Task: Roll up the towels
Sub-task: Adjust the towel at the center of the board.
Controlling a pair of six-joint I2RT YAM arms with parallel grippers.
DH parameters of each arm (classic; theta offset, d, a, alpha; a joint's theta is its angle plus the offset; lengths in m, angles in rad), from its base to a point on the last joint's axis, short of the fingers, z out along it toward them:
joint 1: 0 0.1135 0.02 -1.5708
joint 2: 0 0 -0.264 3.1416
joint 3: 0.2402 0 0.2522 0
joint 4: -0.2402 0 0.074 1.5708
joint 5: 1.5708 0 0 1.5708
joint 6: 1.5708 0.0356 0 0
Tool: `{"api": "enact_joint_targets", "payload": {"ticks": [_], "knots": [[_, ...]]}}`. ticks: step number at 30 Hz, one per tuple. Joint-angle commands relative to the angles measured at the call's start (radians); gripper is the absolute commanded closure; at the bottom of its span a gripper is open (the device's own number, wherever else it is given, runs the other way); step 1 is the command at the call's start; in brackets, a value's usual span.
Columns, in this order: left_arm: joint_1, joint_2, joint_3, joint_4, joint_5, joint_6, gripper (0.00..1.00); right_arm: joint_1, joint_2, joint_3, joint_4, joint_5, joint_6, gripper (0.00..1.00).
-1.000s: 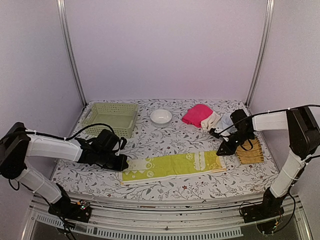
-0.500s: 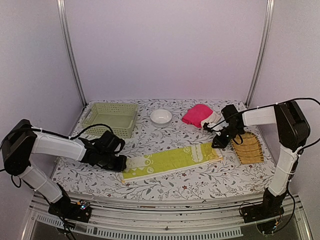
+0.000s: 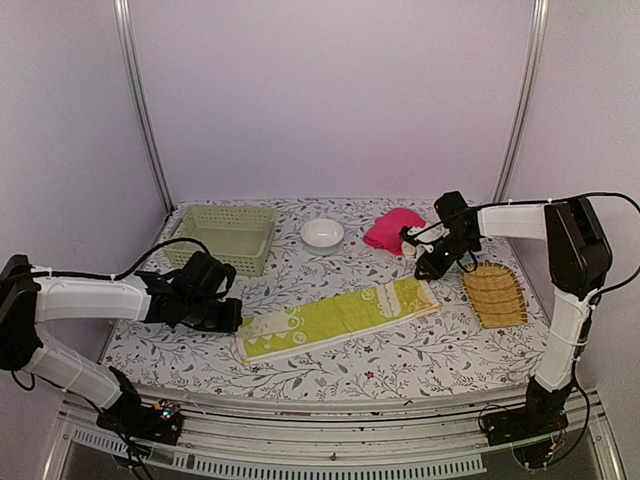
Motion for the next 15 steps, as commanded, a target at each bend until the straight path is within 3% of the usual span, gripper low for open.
{"api": "enact_joint_targets", "payload": {"ticks": [1, 8, 15], "knots": [[0.021, 0.084, 0.060, 0.035, -0.004, 0.035, 1.00, 0.004, -0.022, 0.013, -0.052, -0.055, 0.043, 0.72], [0.037, 0.221, 0.047, 0.137, 0.032, 0.040, 1.00, 0.004, 0.038, 0.027, -0.043, -0.098, 0.079, 0.77], [0.064, 0.229, 0.005, 0.085, 0.027, 0.024, 1.00, 0.004, 0.117, 0.077, -0.049, -0.023, 0.100, 0.76]]}}
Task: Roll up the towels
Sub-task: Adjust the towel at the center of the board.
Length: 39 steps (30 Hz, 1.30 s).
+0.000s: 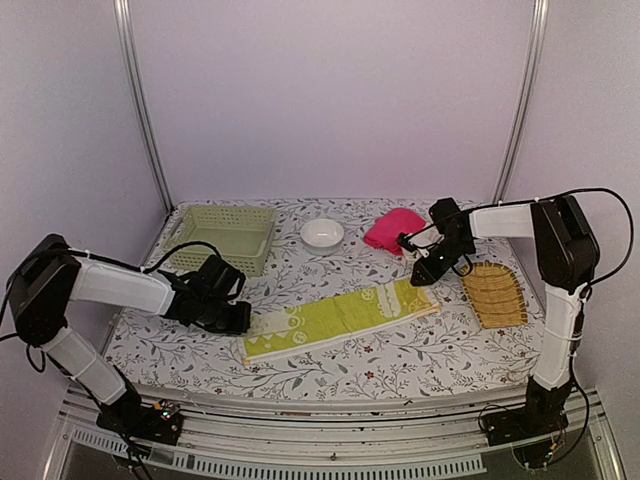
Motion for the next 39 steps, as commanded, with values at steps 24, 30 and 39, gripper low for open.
{"api": "enact_joint_targets", "payload": {"ticks": [24, 30, 39], "knots": [[0.071, -0.077, -0.108, -0.046, 0.025, 0.003, 1.00, 0.020, 0.000, 0.126, -0.167, -0.065, 0.074, 0.68], [0.070, -0.074, -0.121, -0.029, 0.033, 0.000, 1.00, 0.010, -0.001, 0.068, -0.181, -0.038, 0.082, 0.68], [0.071, -0.069, -0.123, -0.035, 0.025, 0.008, 1.00, 0.010, 0.052, 0.057, -0.157, 0.033, 0.093, 0.68]]}}
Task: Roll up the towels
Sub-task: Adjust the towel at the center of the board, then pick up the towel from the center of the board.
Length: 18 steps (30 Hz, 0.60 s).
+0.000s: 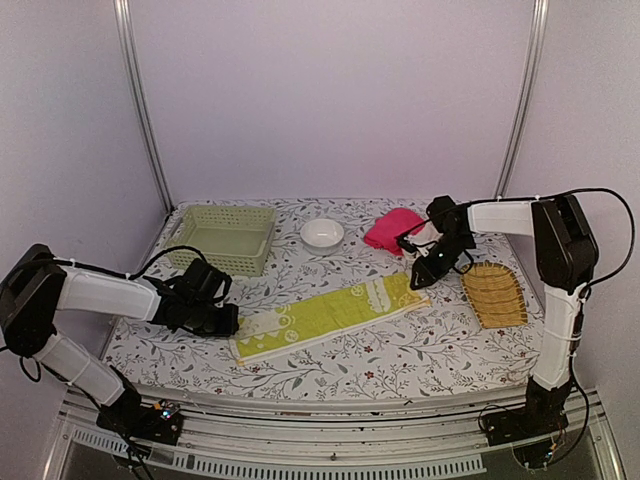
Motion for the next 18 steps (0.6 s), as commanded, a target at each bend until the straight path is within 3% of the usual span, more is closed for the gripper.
{"api": "enact_joint_targets", "payload": {"ticks": [1, 8, 18], "knots": [[0.011, 0.022, -0.029, -0.051, 0.001, 0.010, 1.00, -0.004, 0.040, -0.016, 0.012, 0.055, 0.019, 0.68], [0.011, 0.029, -0.031, -0.054, -0.008, 0.013, 1.00, -0.001, 0.064, -0.057, 0.060, 0.160, 0.025, 0.68], [0.011, 0.036, -0.021, -0.052, -0.008, 0.016, 1.00, 0.015, 0.060, -0.119, 0.104, 0.304, 0.014, 0.59]]}}
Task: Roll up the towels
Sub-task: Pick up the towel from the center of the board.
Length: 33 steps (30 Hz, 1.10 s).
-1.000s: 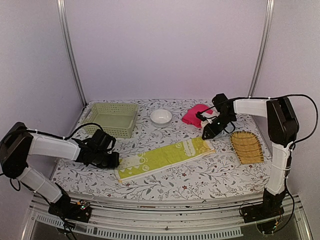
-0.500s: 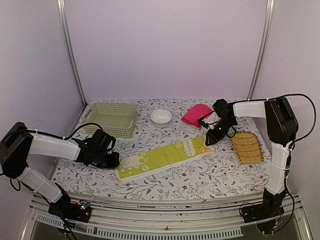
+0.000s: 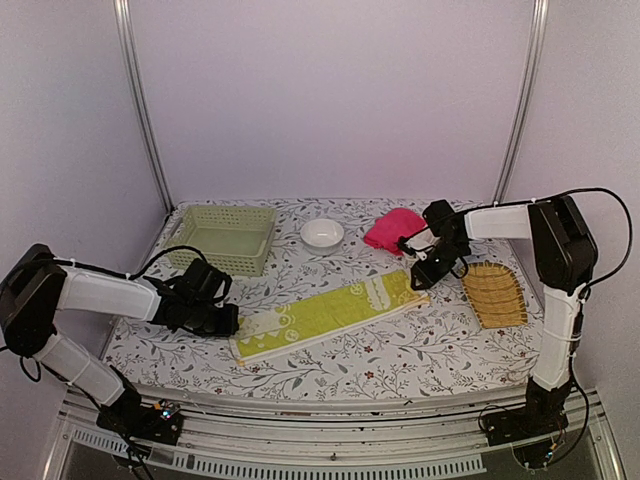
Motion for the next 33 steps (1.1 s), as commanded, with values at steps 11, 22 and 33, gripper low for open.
{"api": "enact_joint_targets", "payload": {"ticks": [11, 22, 33], "knots": [[0.011, 0.033, -0.013, -0.061, -0.010, 0.018, 1.00, 0.028, 0.113, -0.030, -0.063, -0.030, -0.015, 0.62], [0.009, -0.014, -0.006, -0.047, 0.010, 0.037, 1.00, 0.010, 0.110, -0.014, -0.059, -0.002, -0.019, 0.97], [0.004, -0.038, 0.026, -0.026, 0.044, 0.099, 0.98, -0.054, -0.086, 0.067, -0.135, -0.063, -0.038, 0.98]]}}
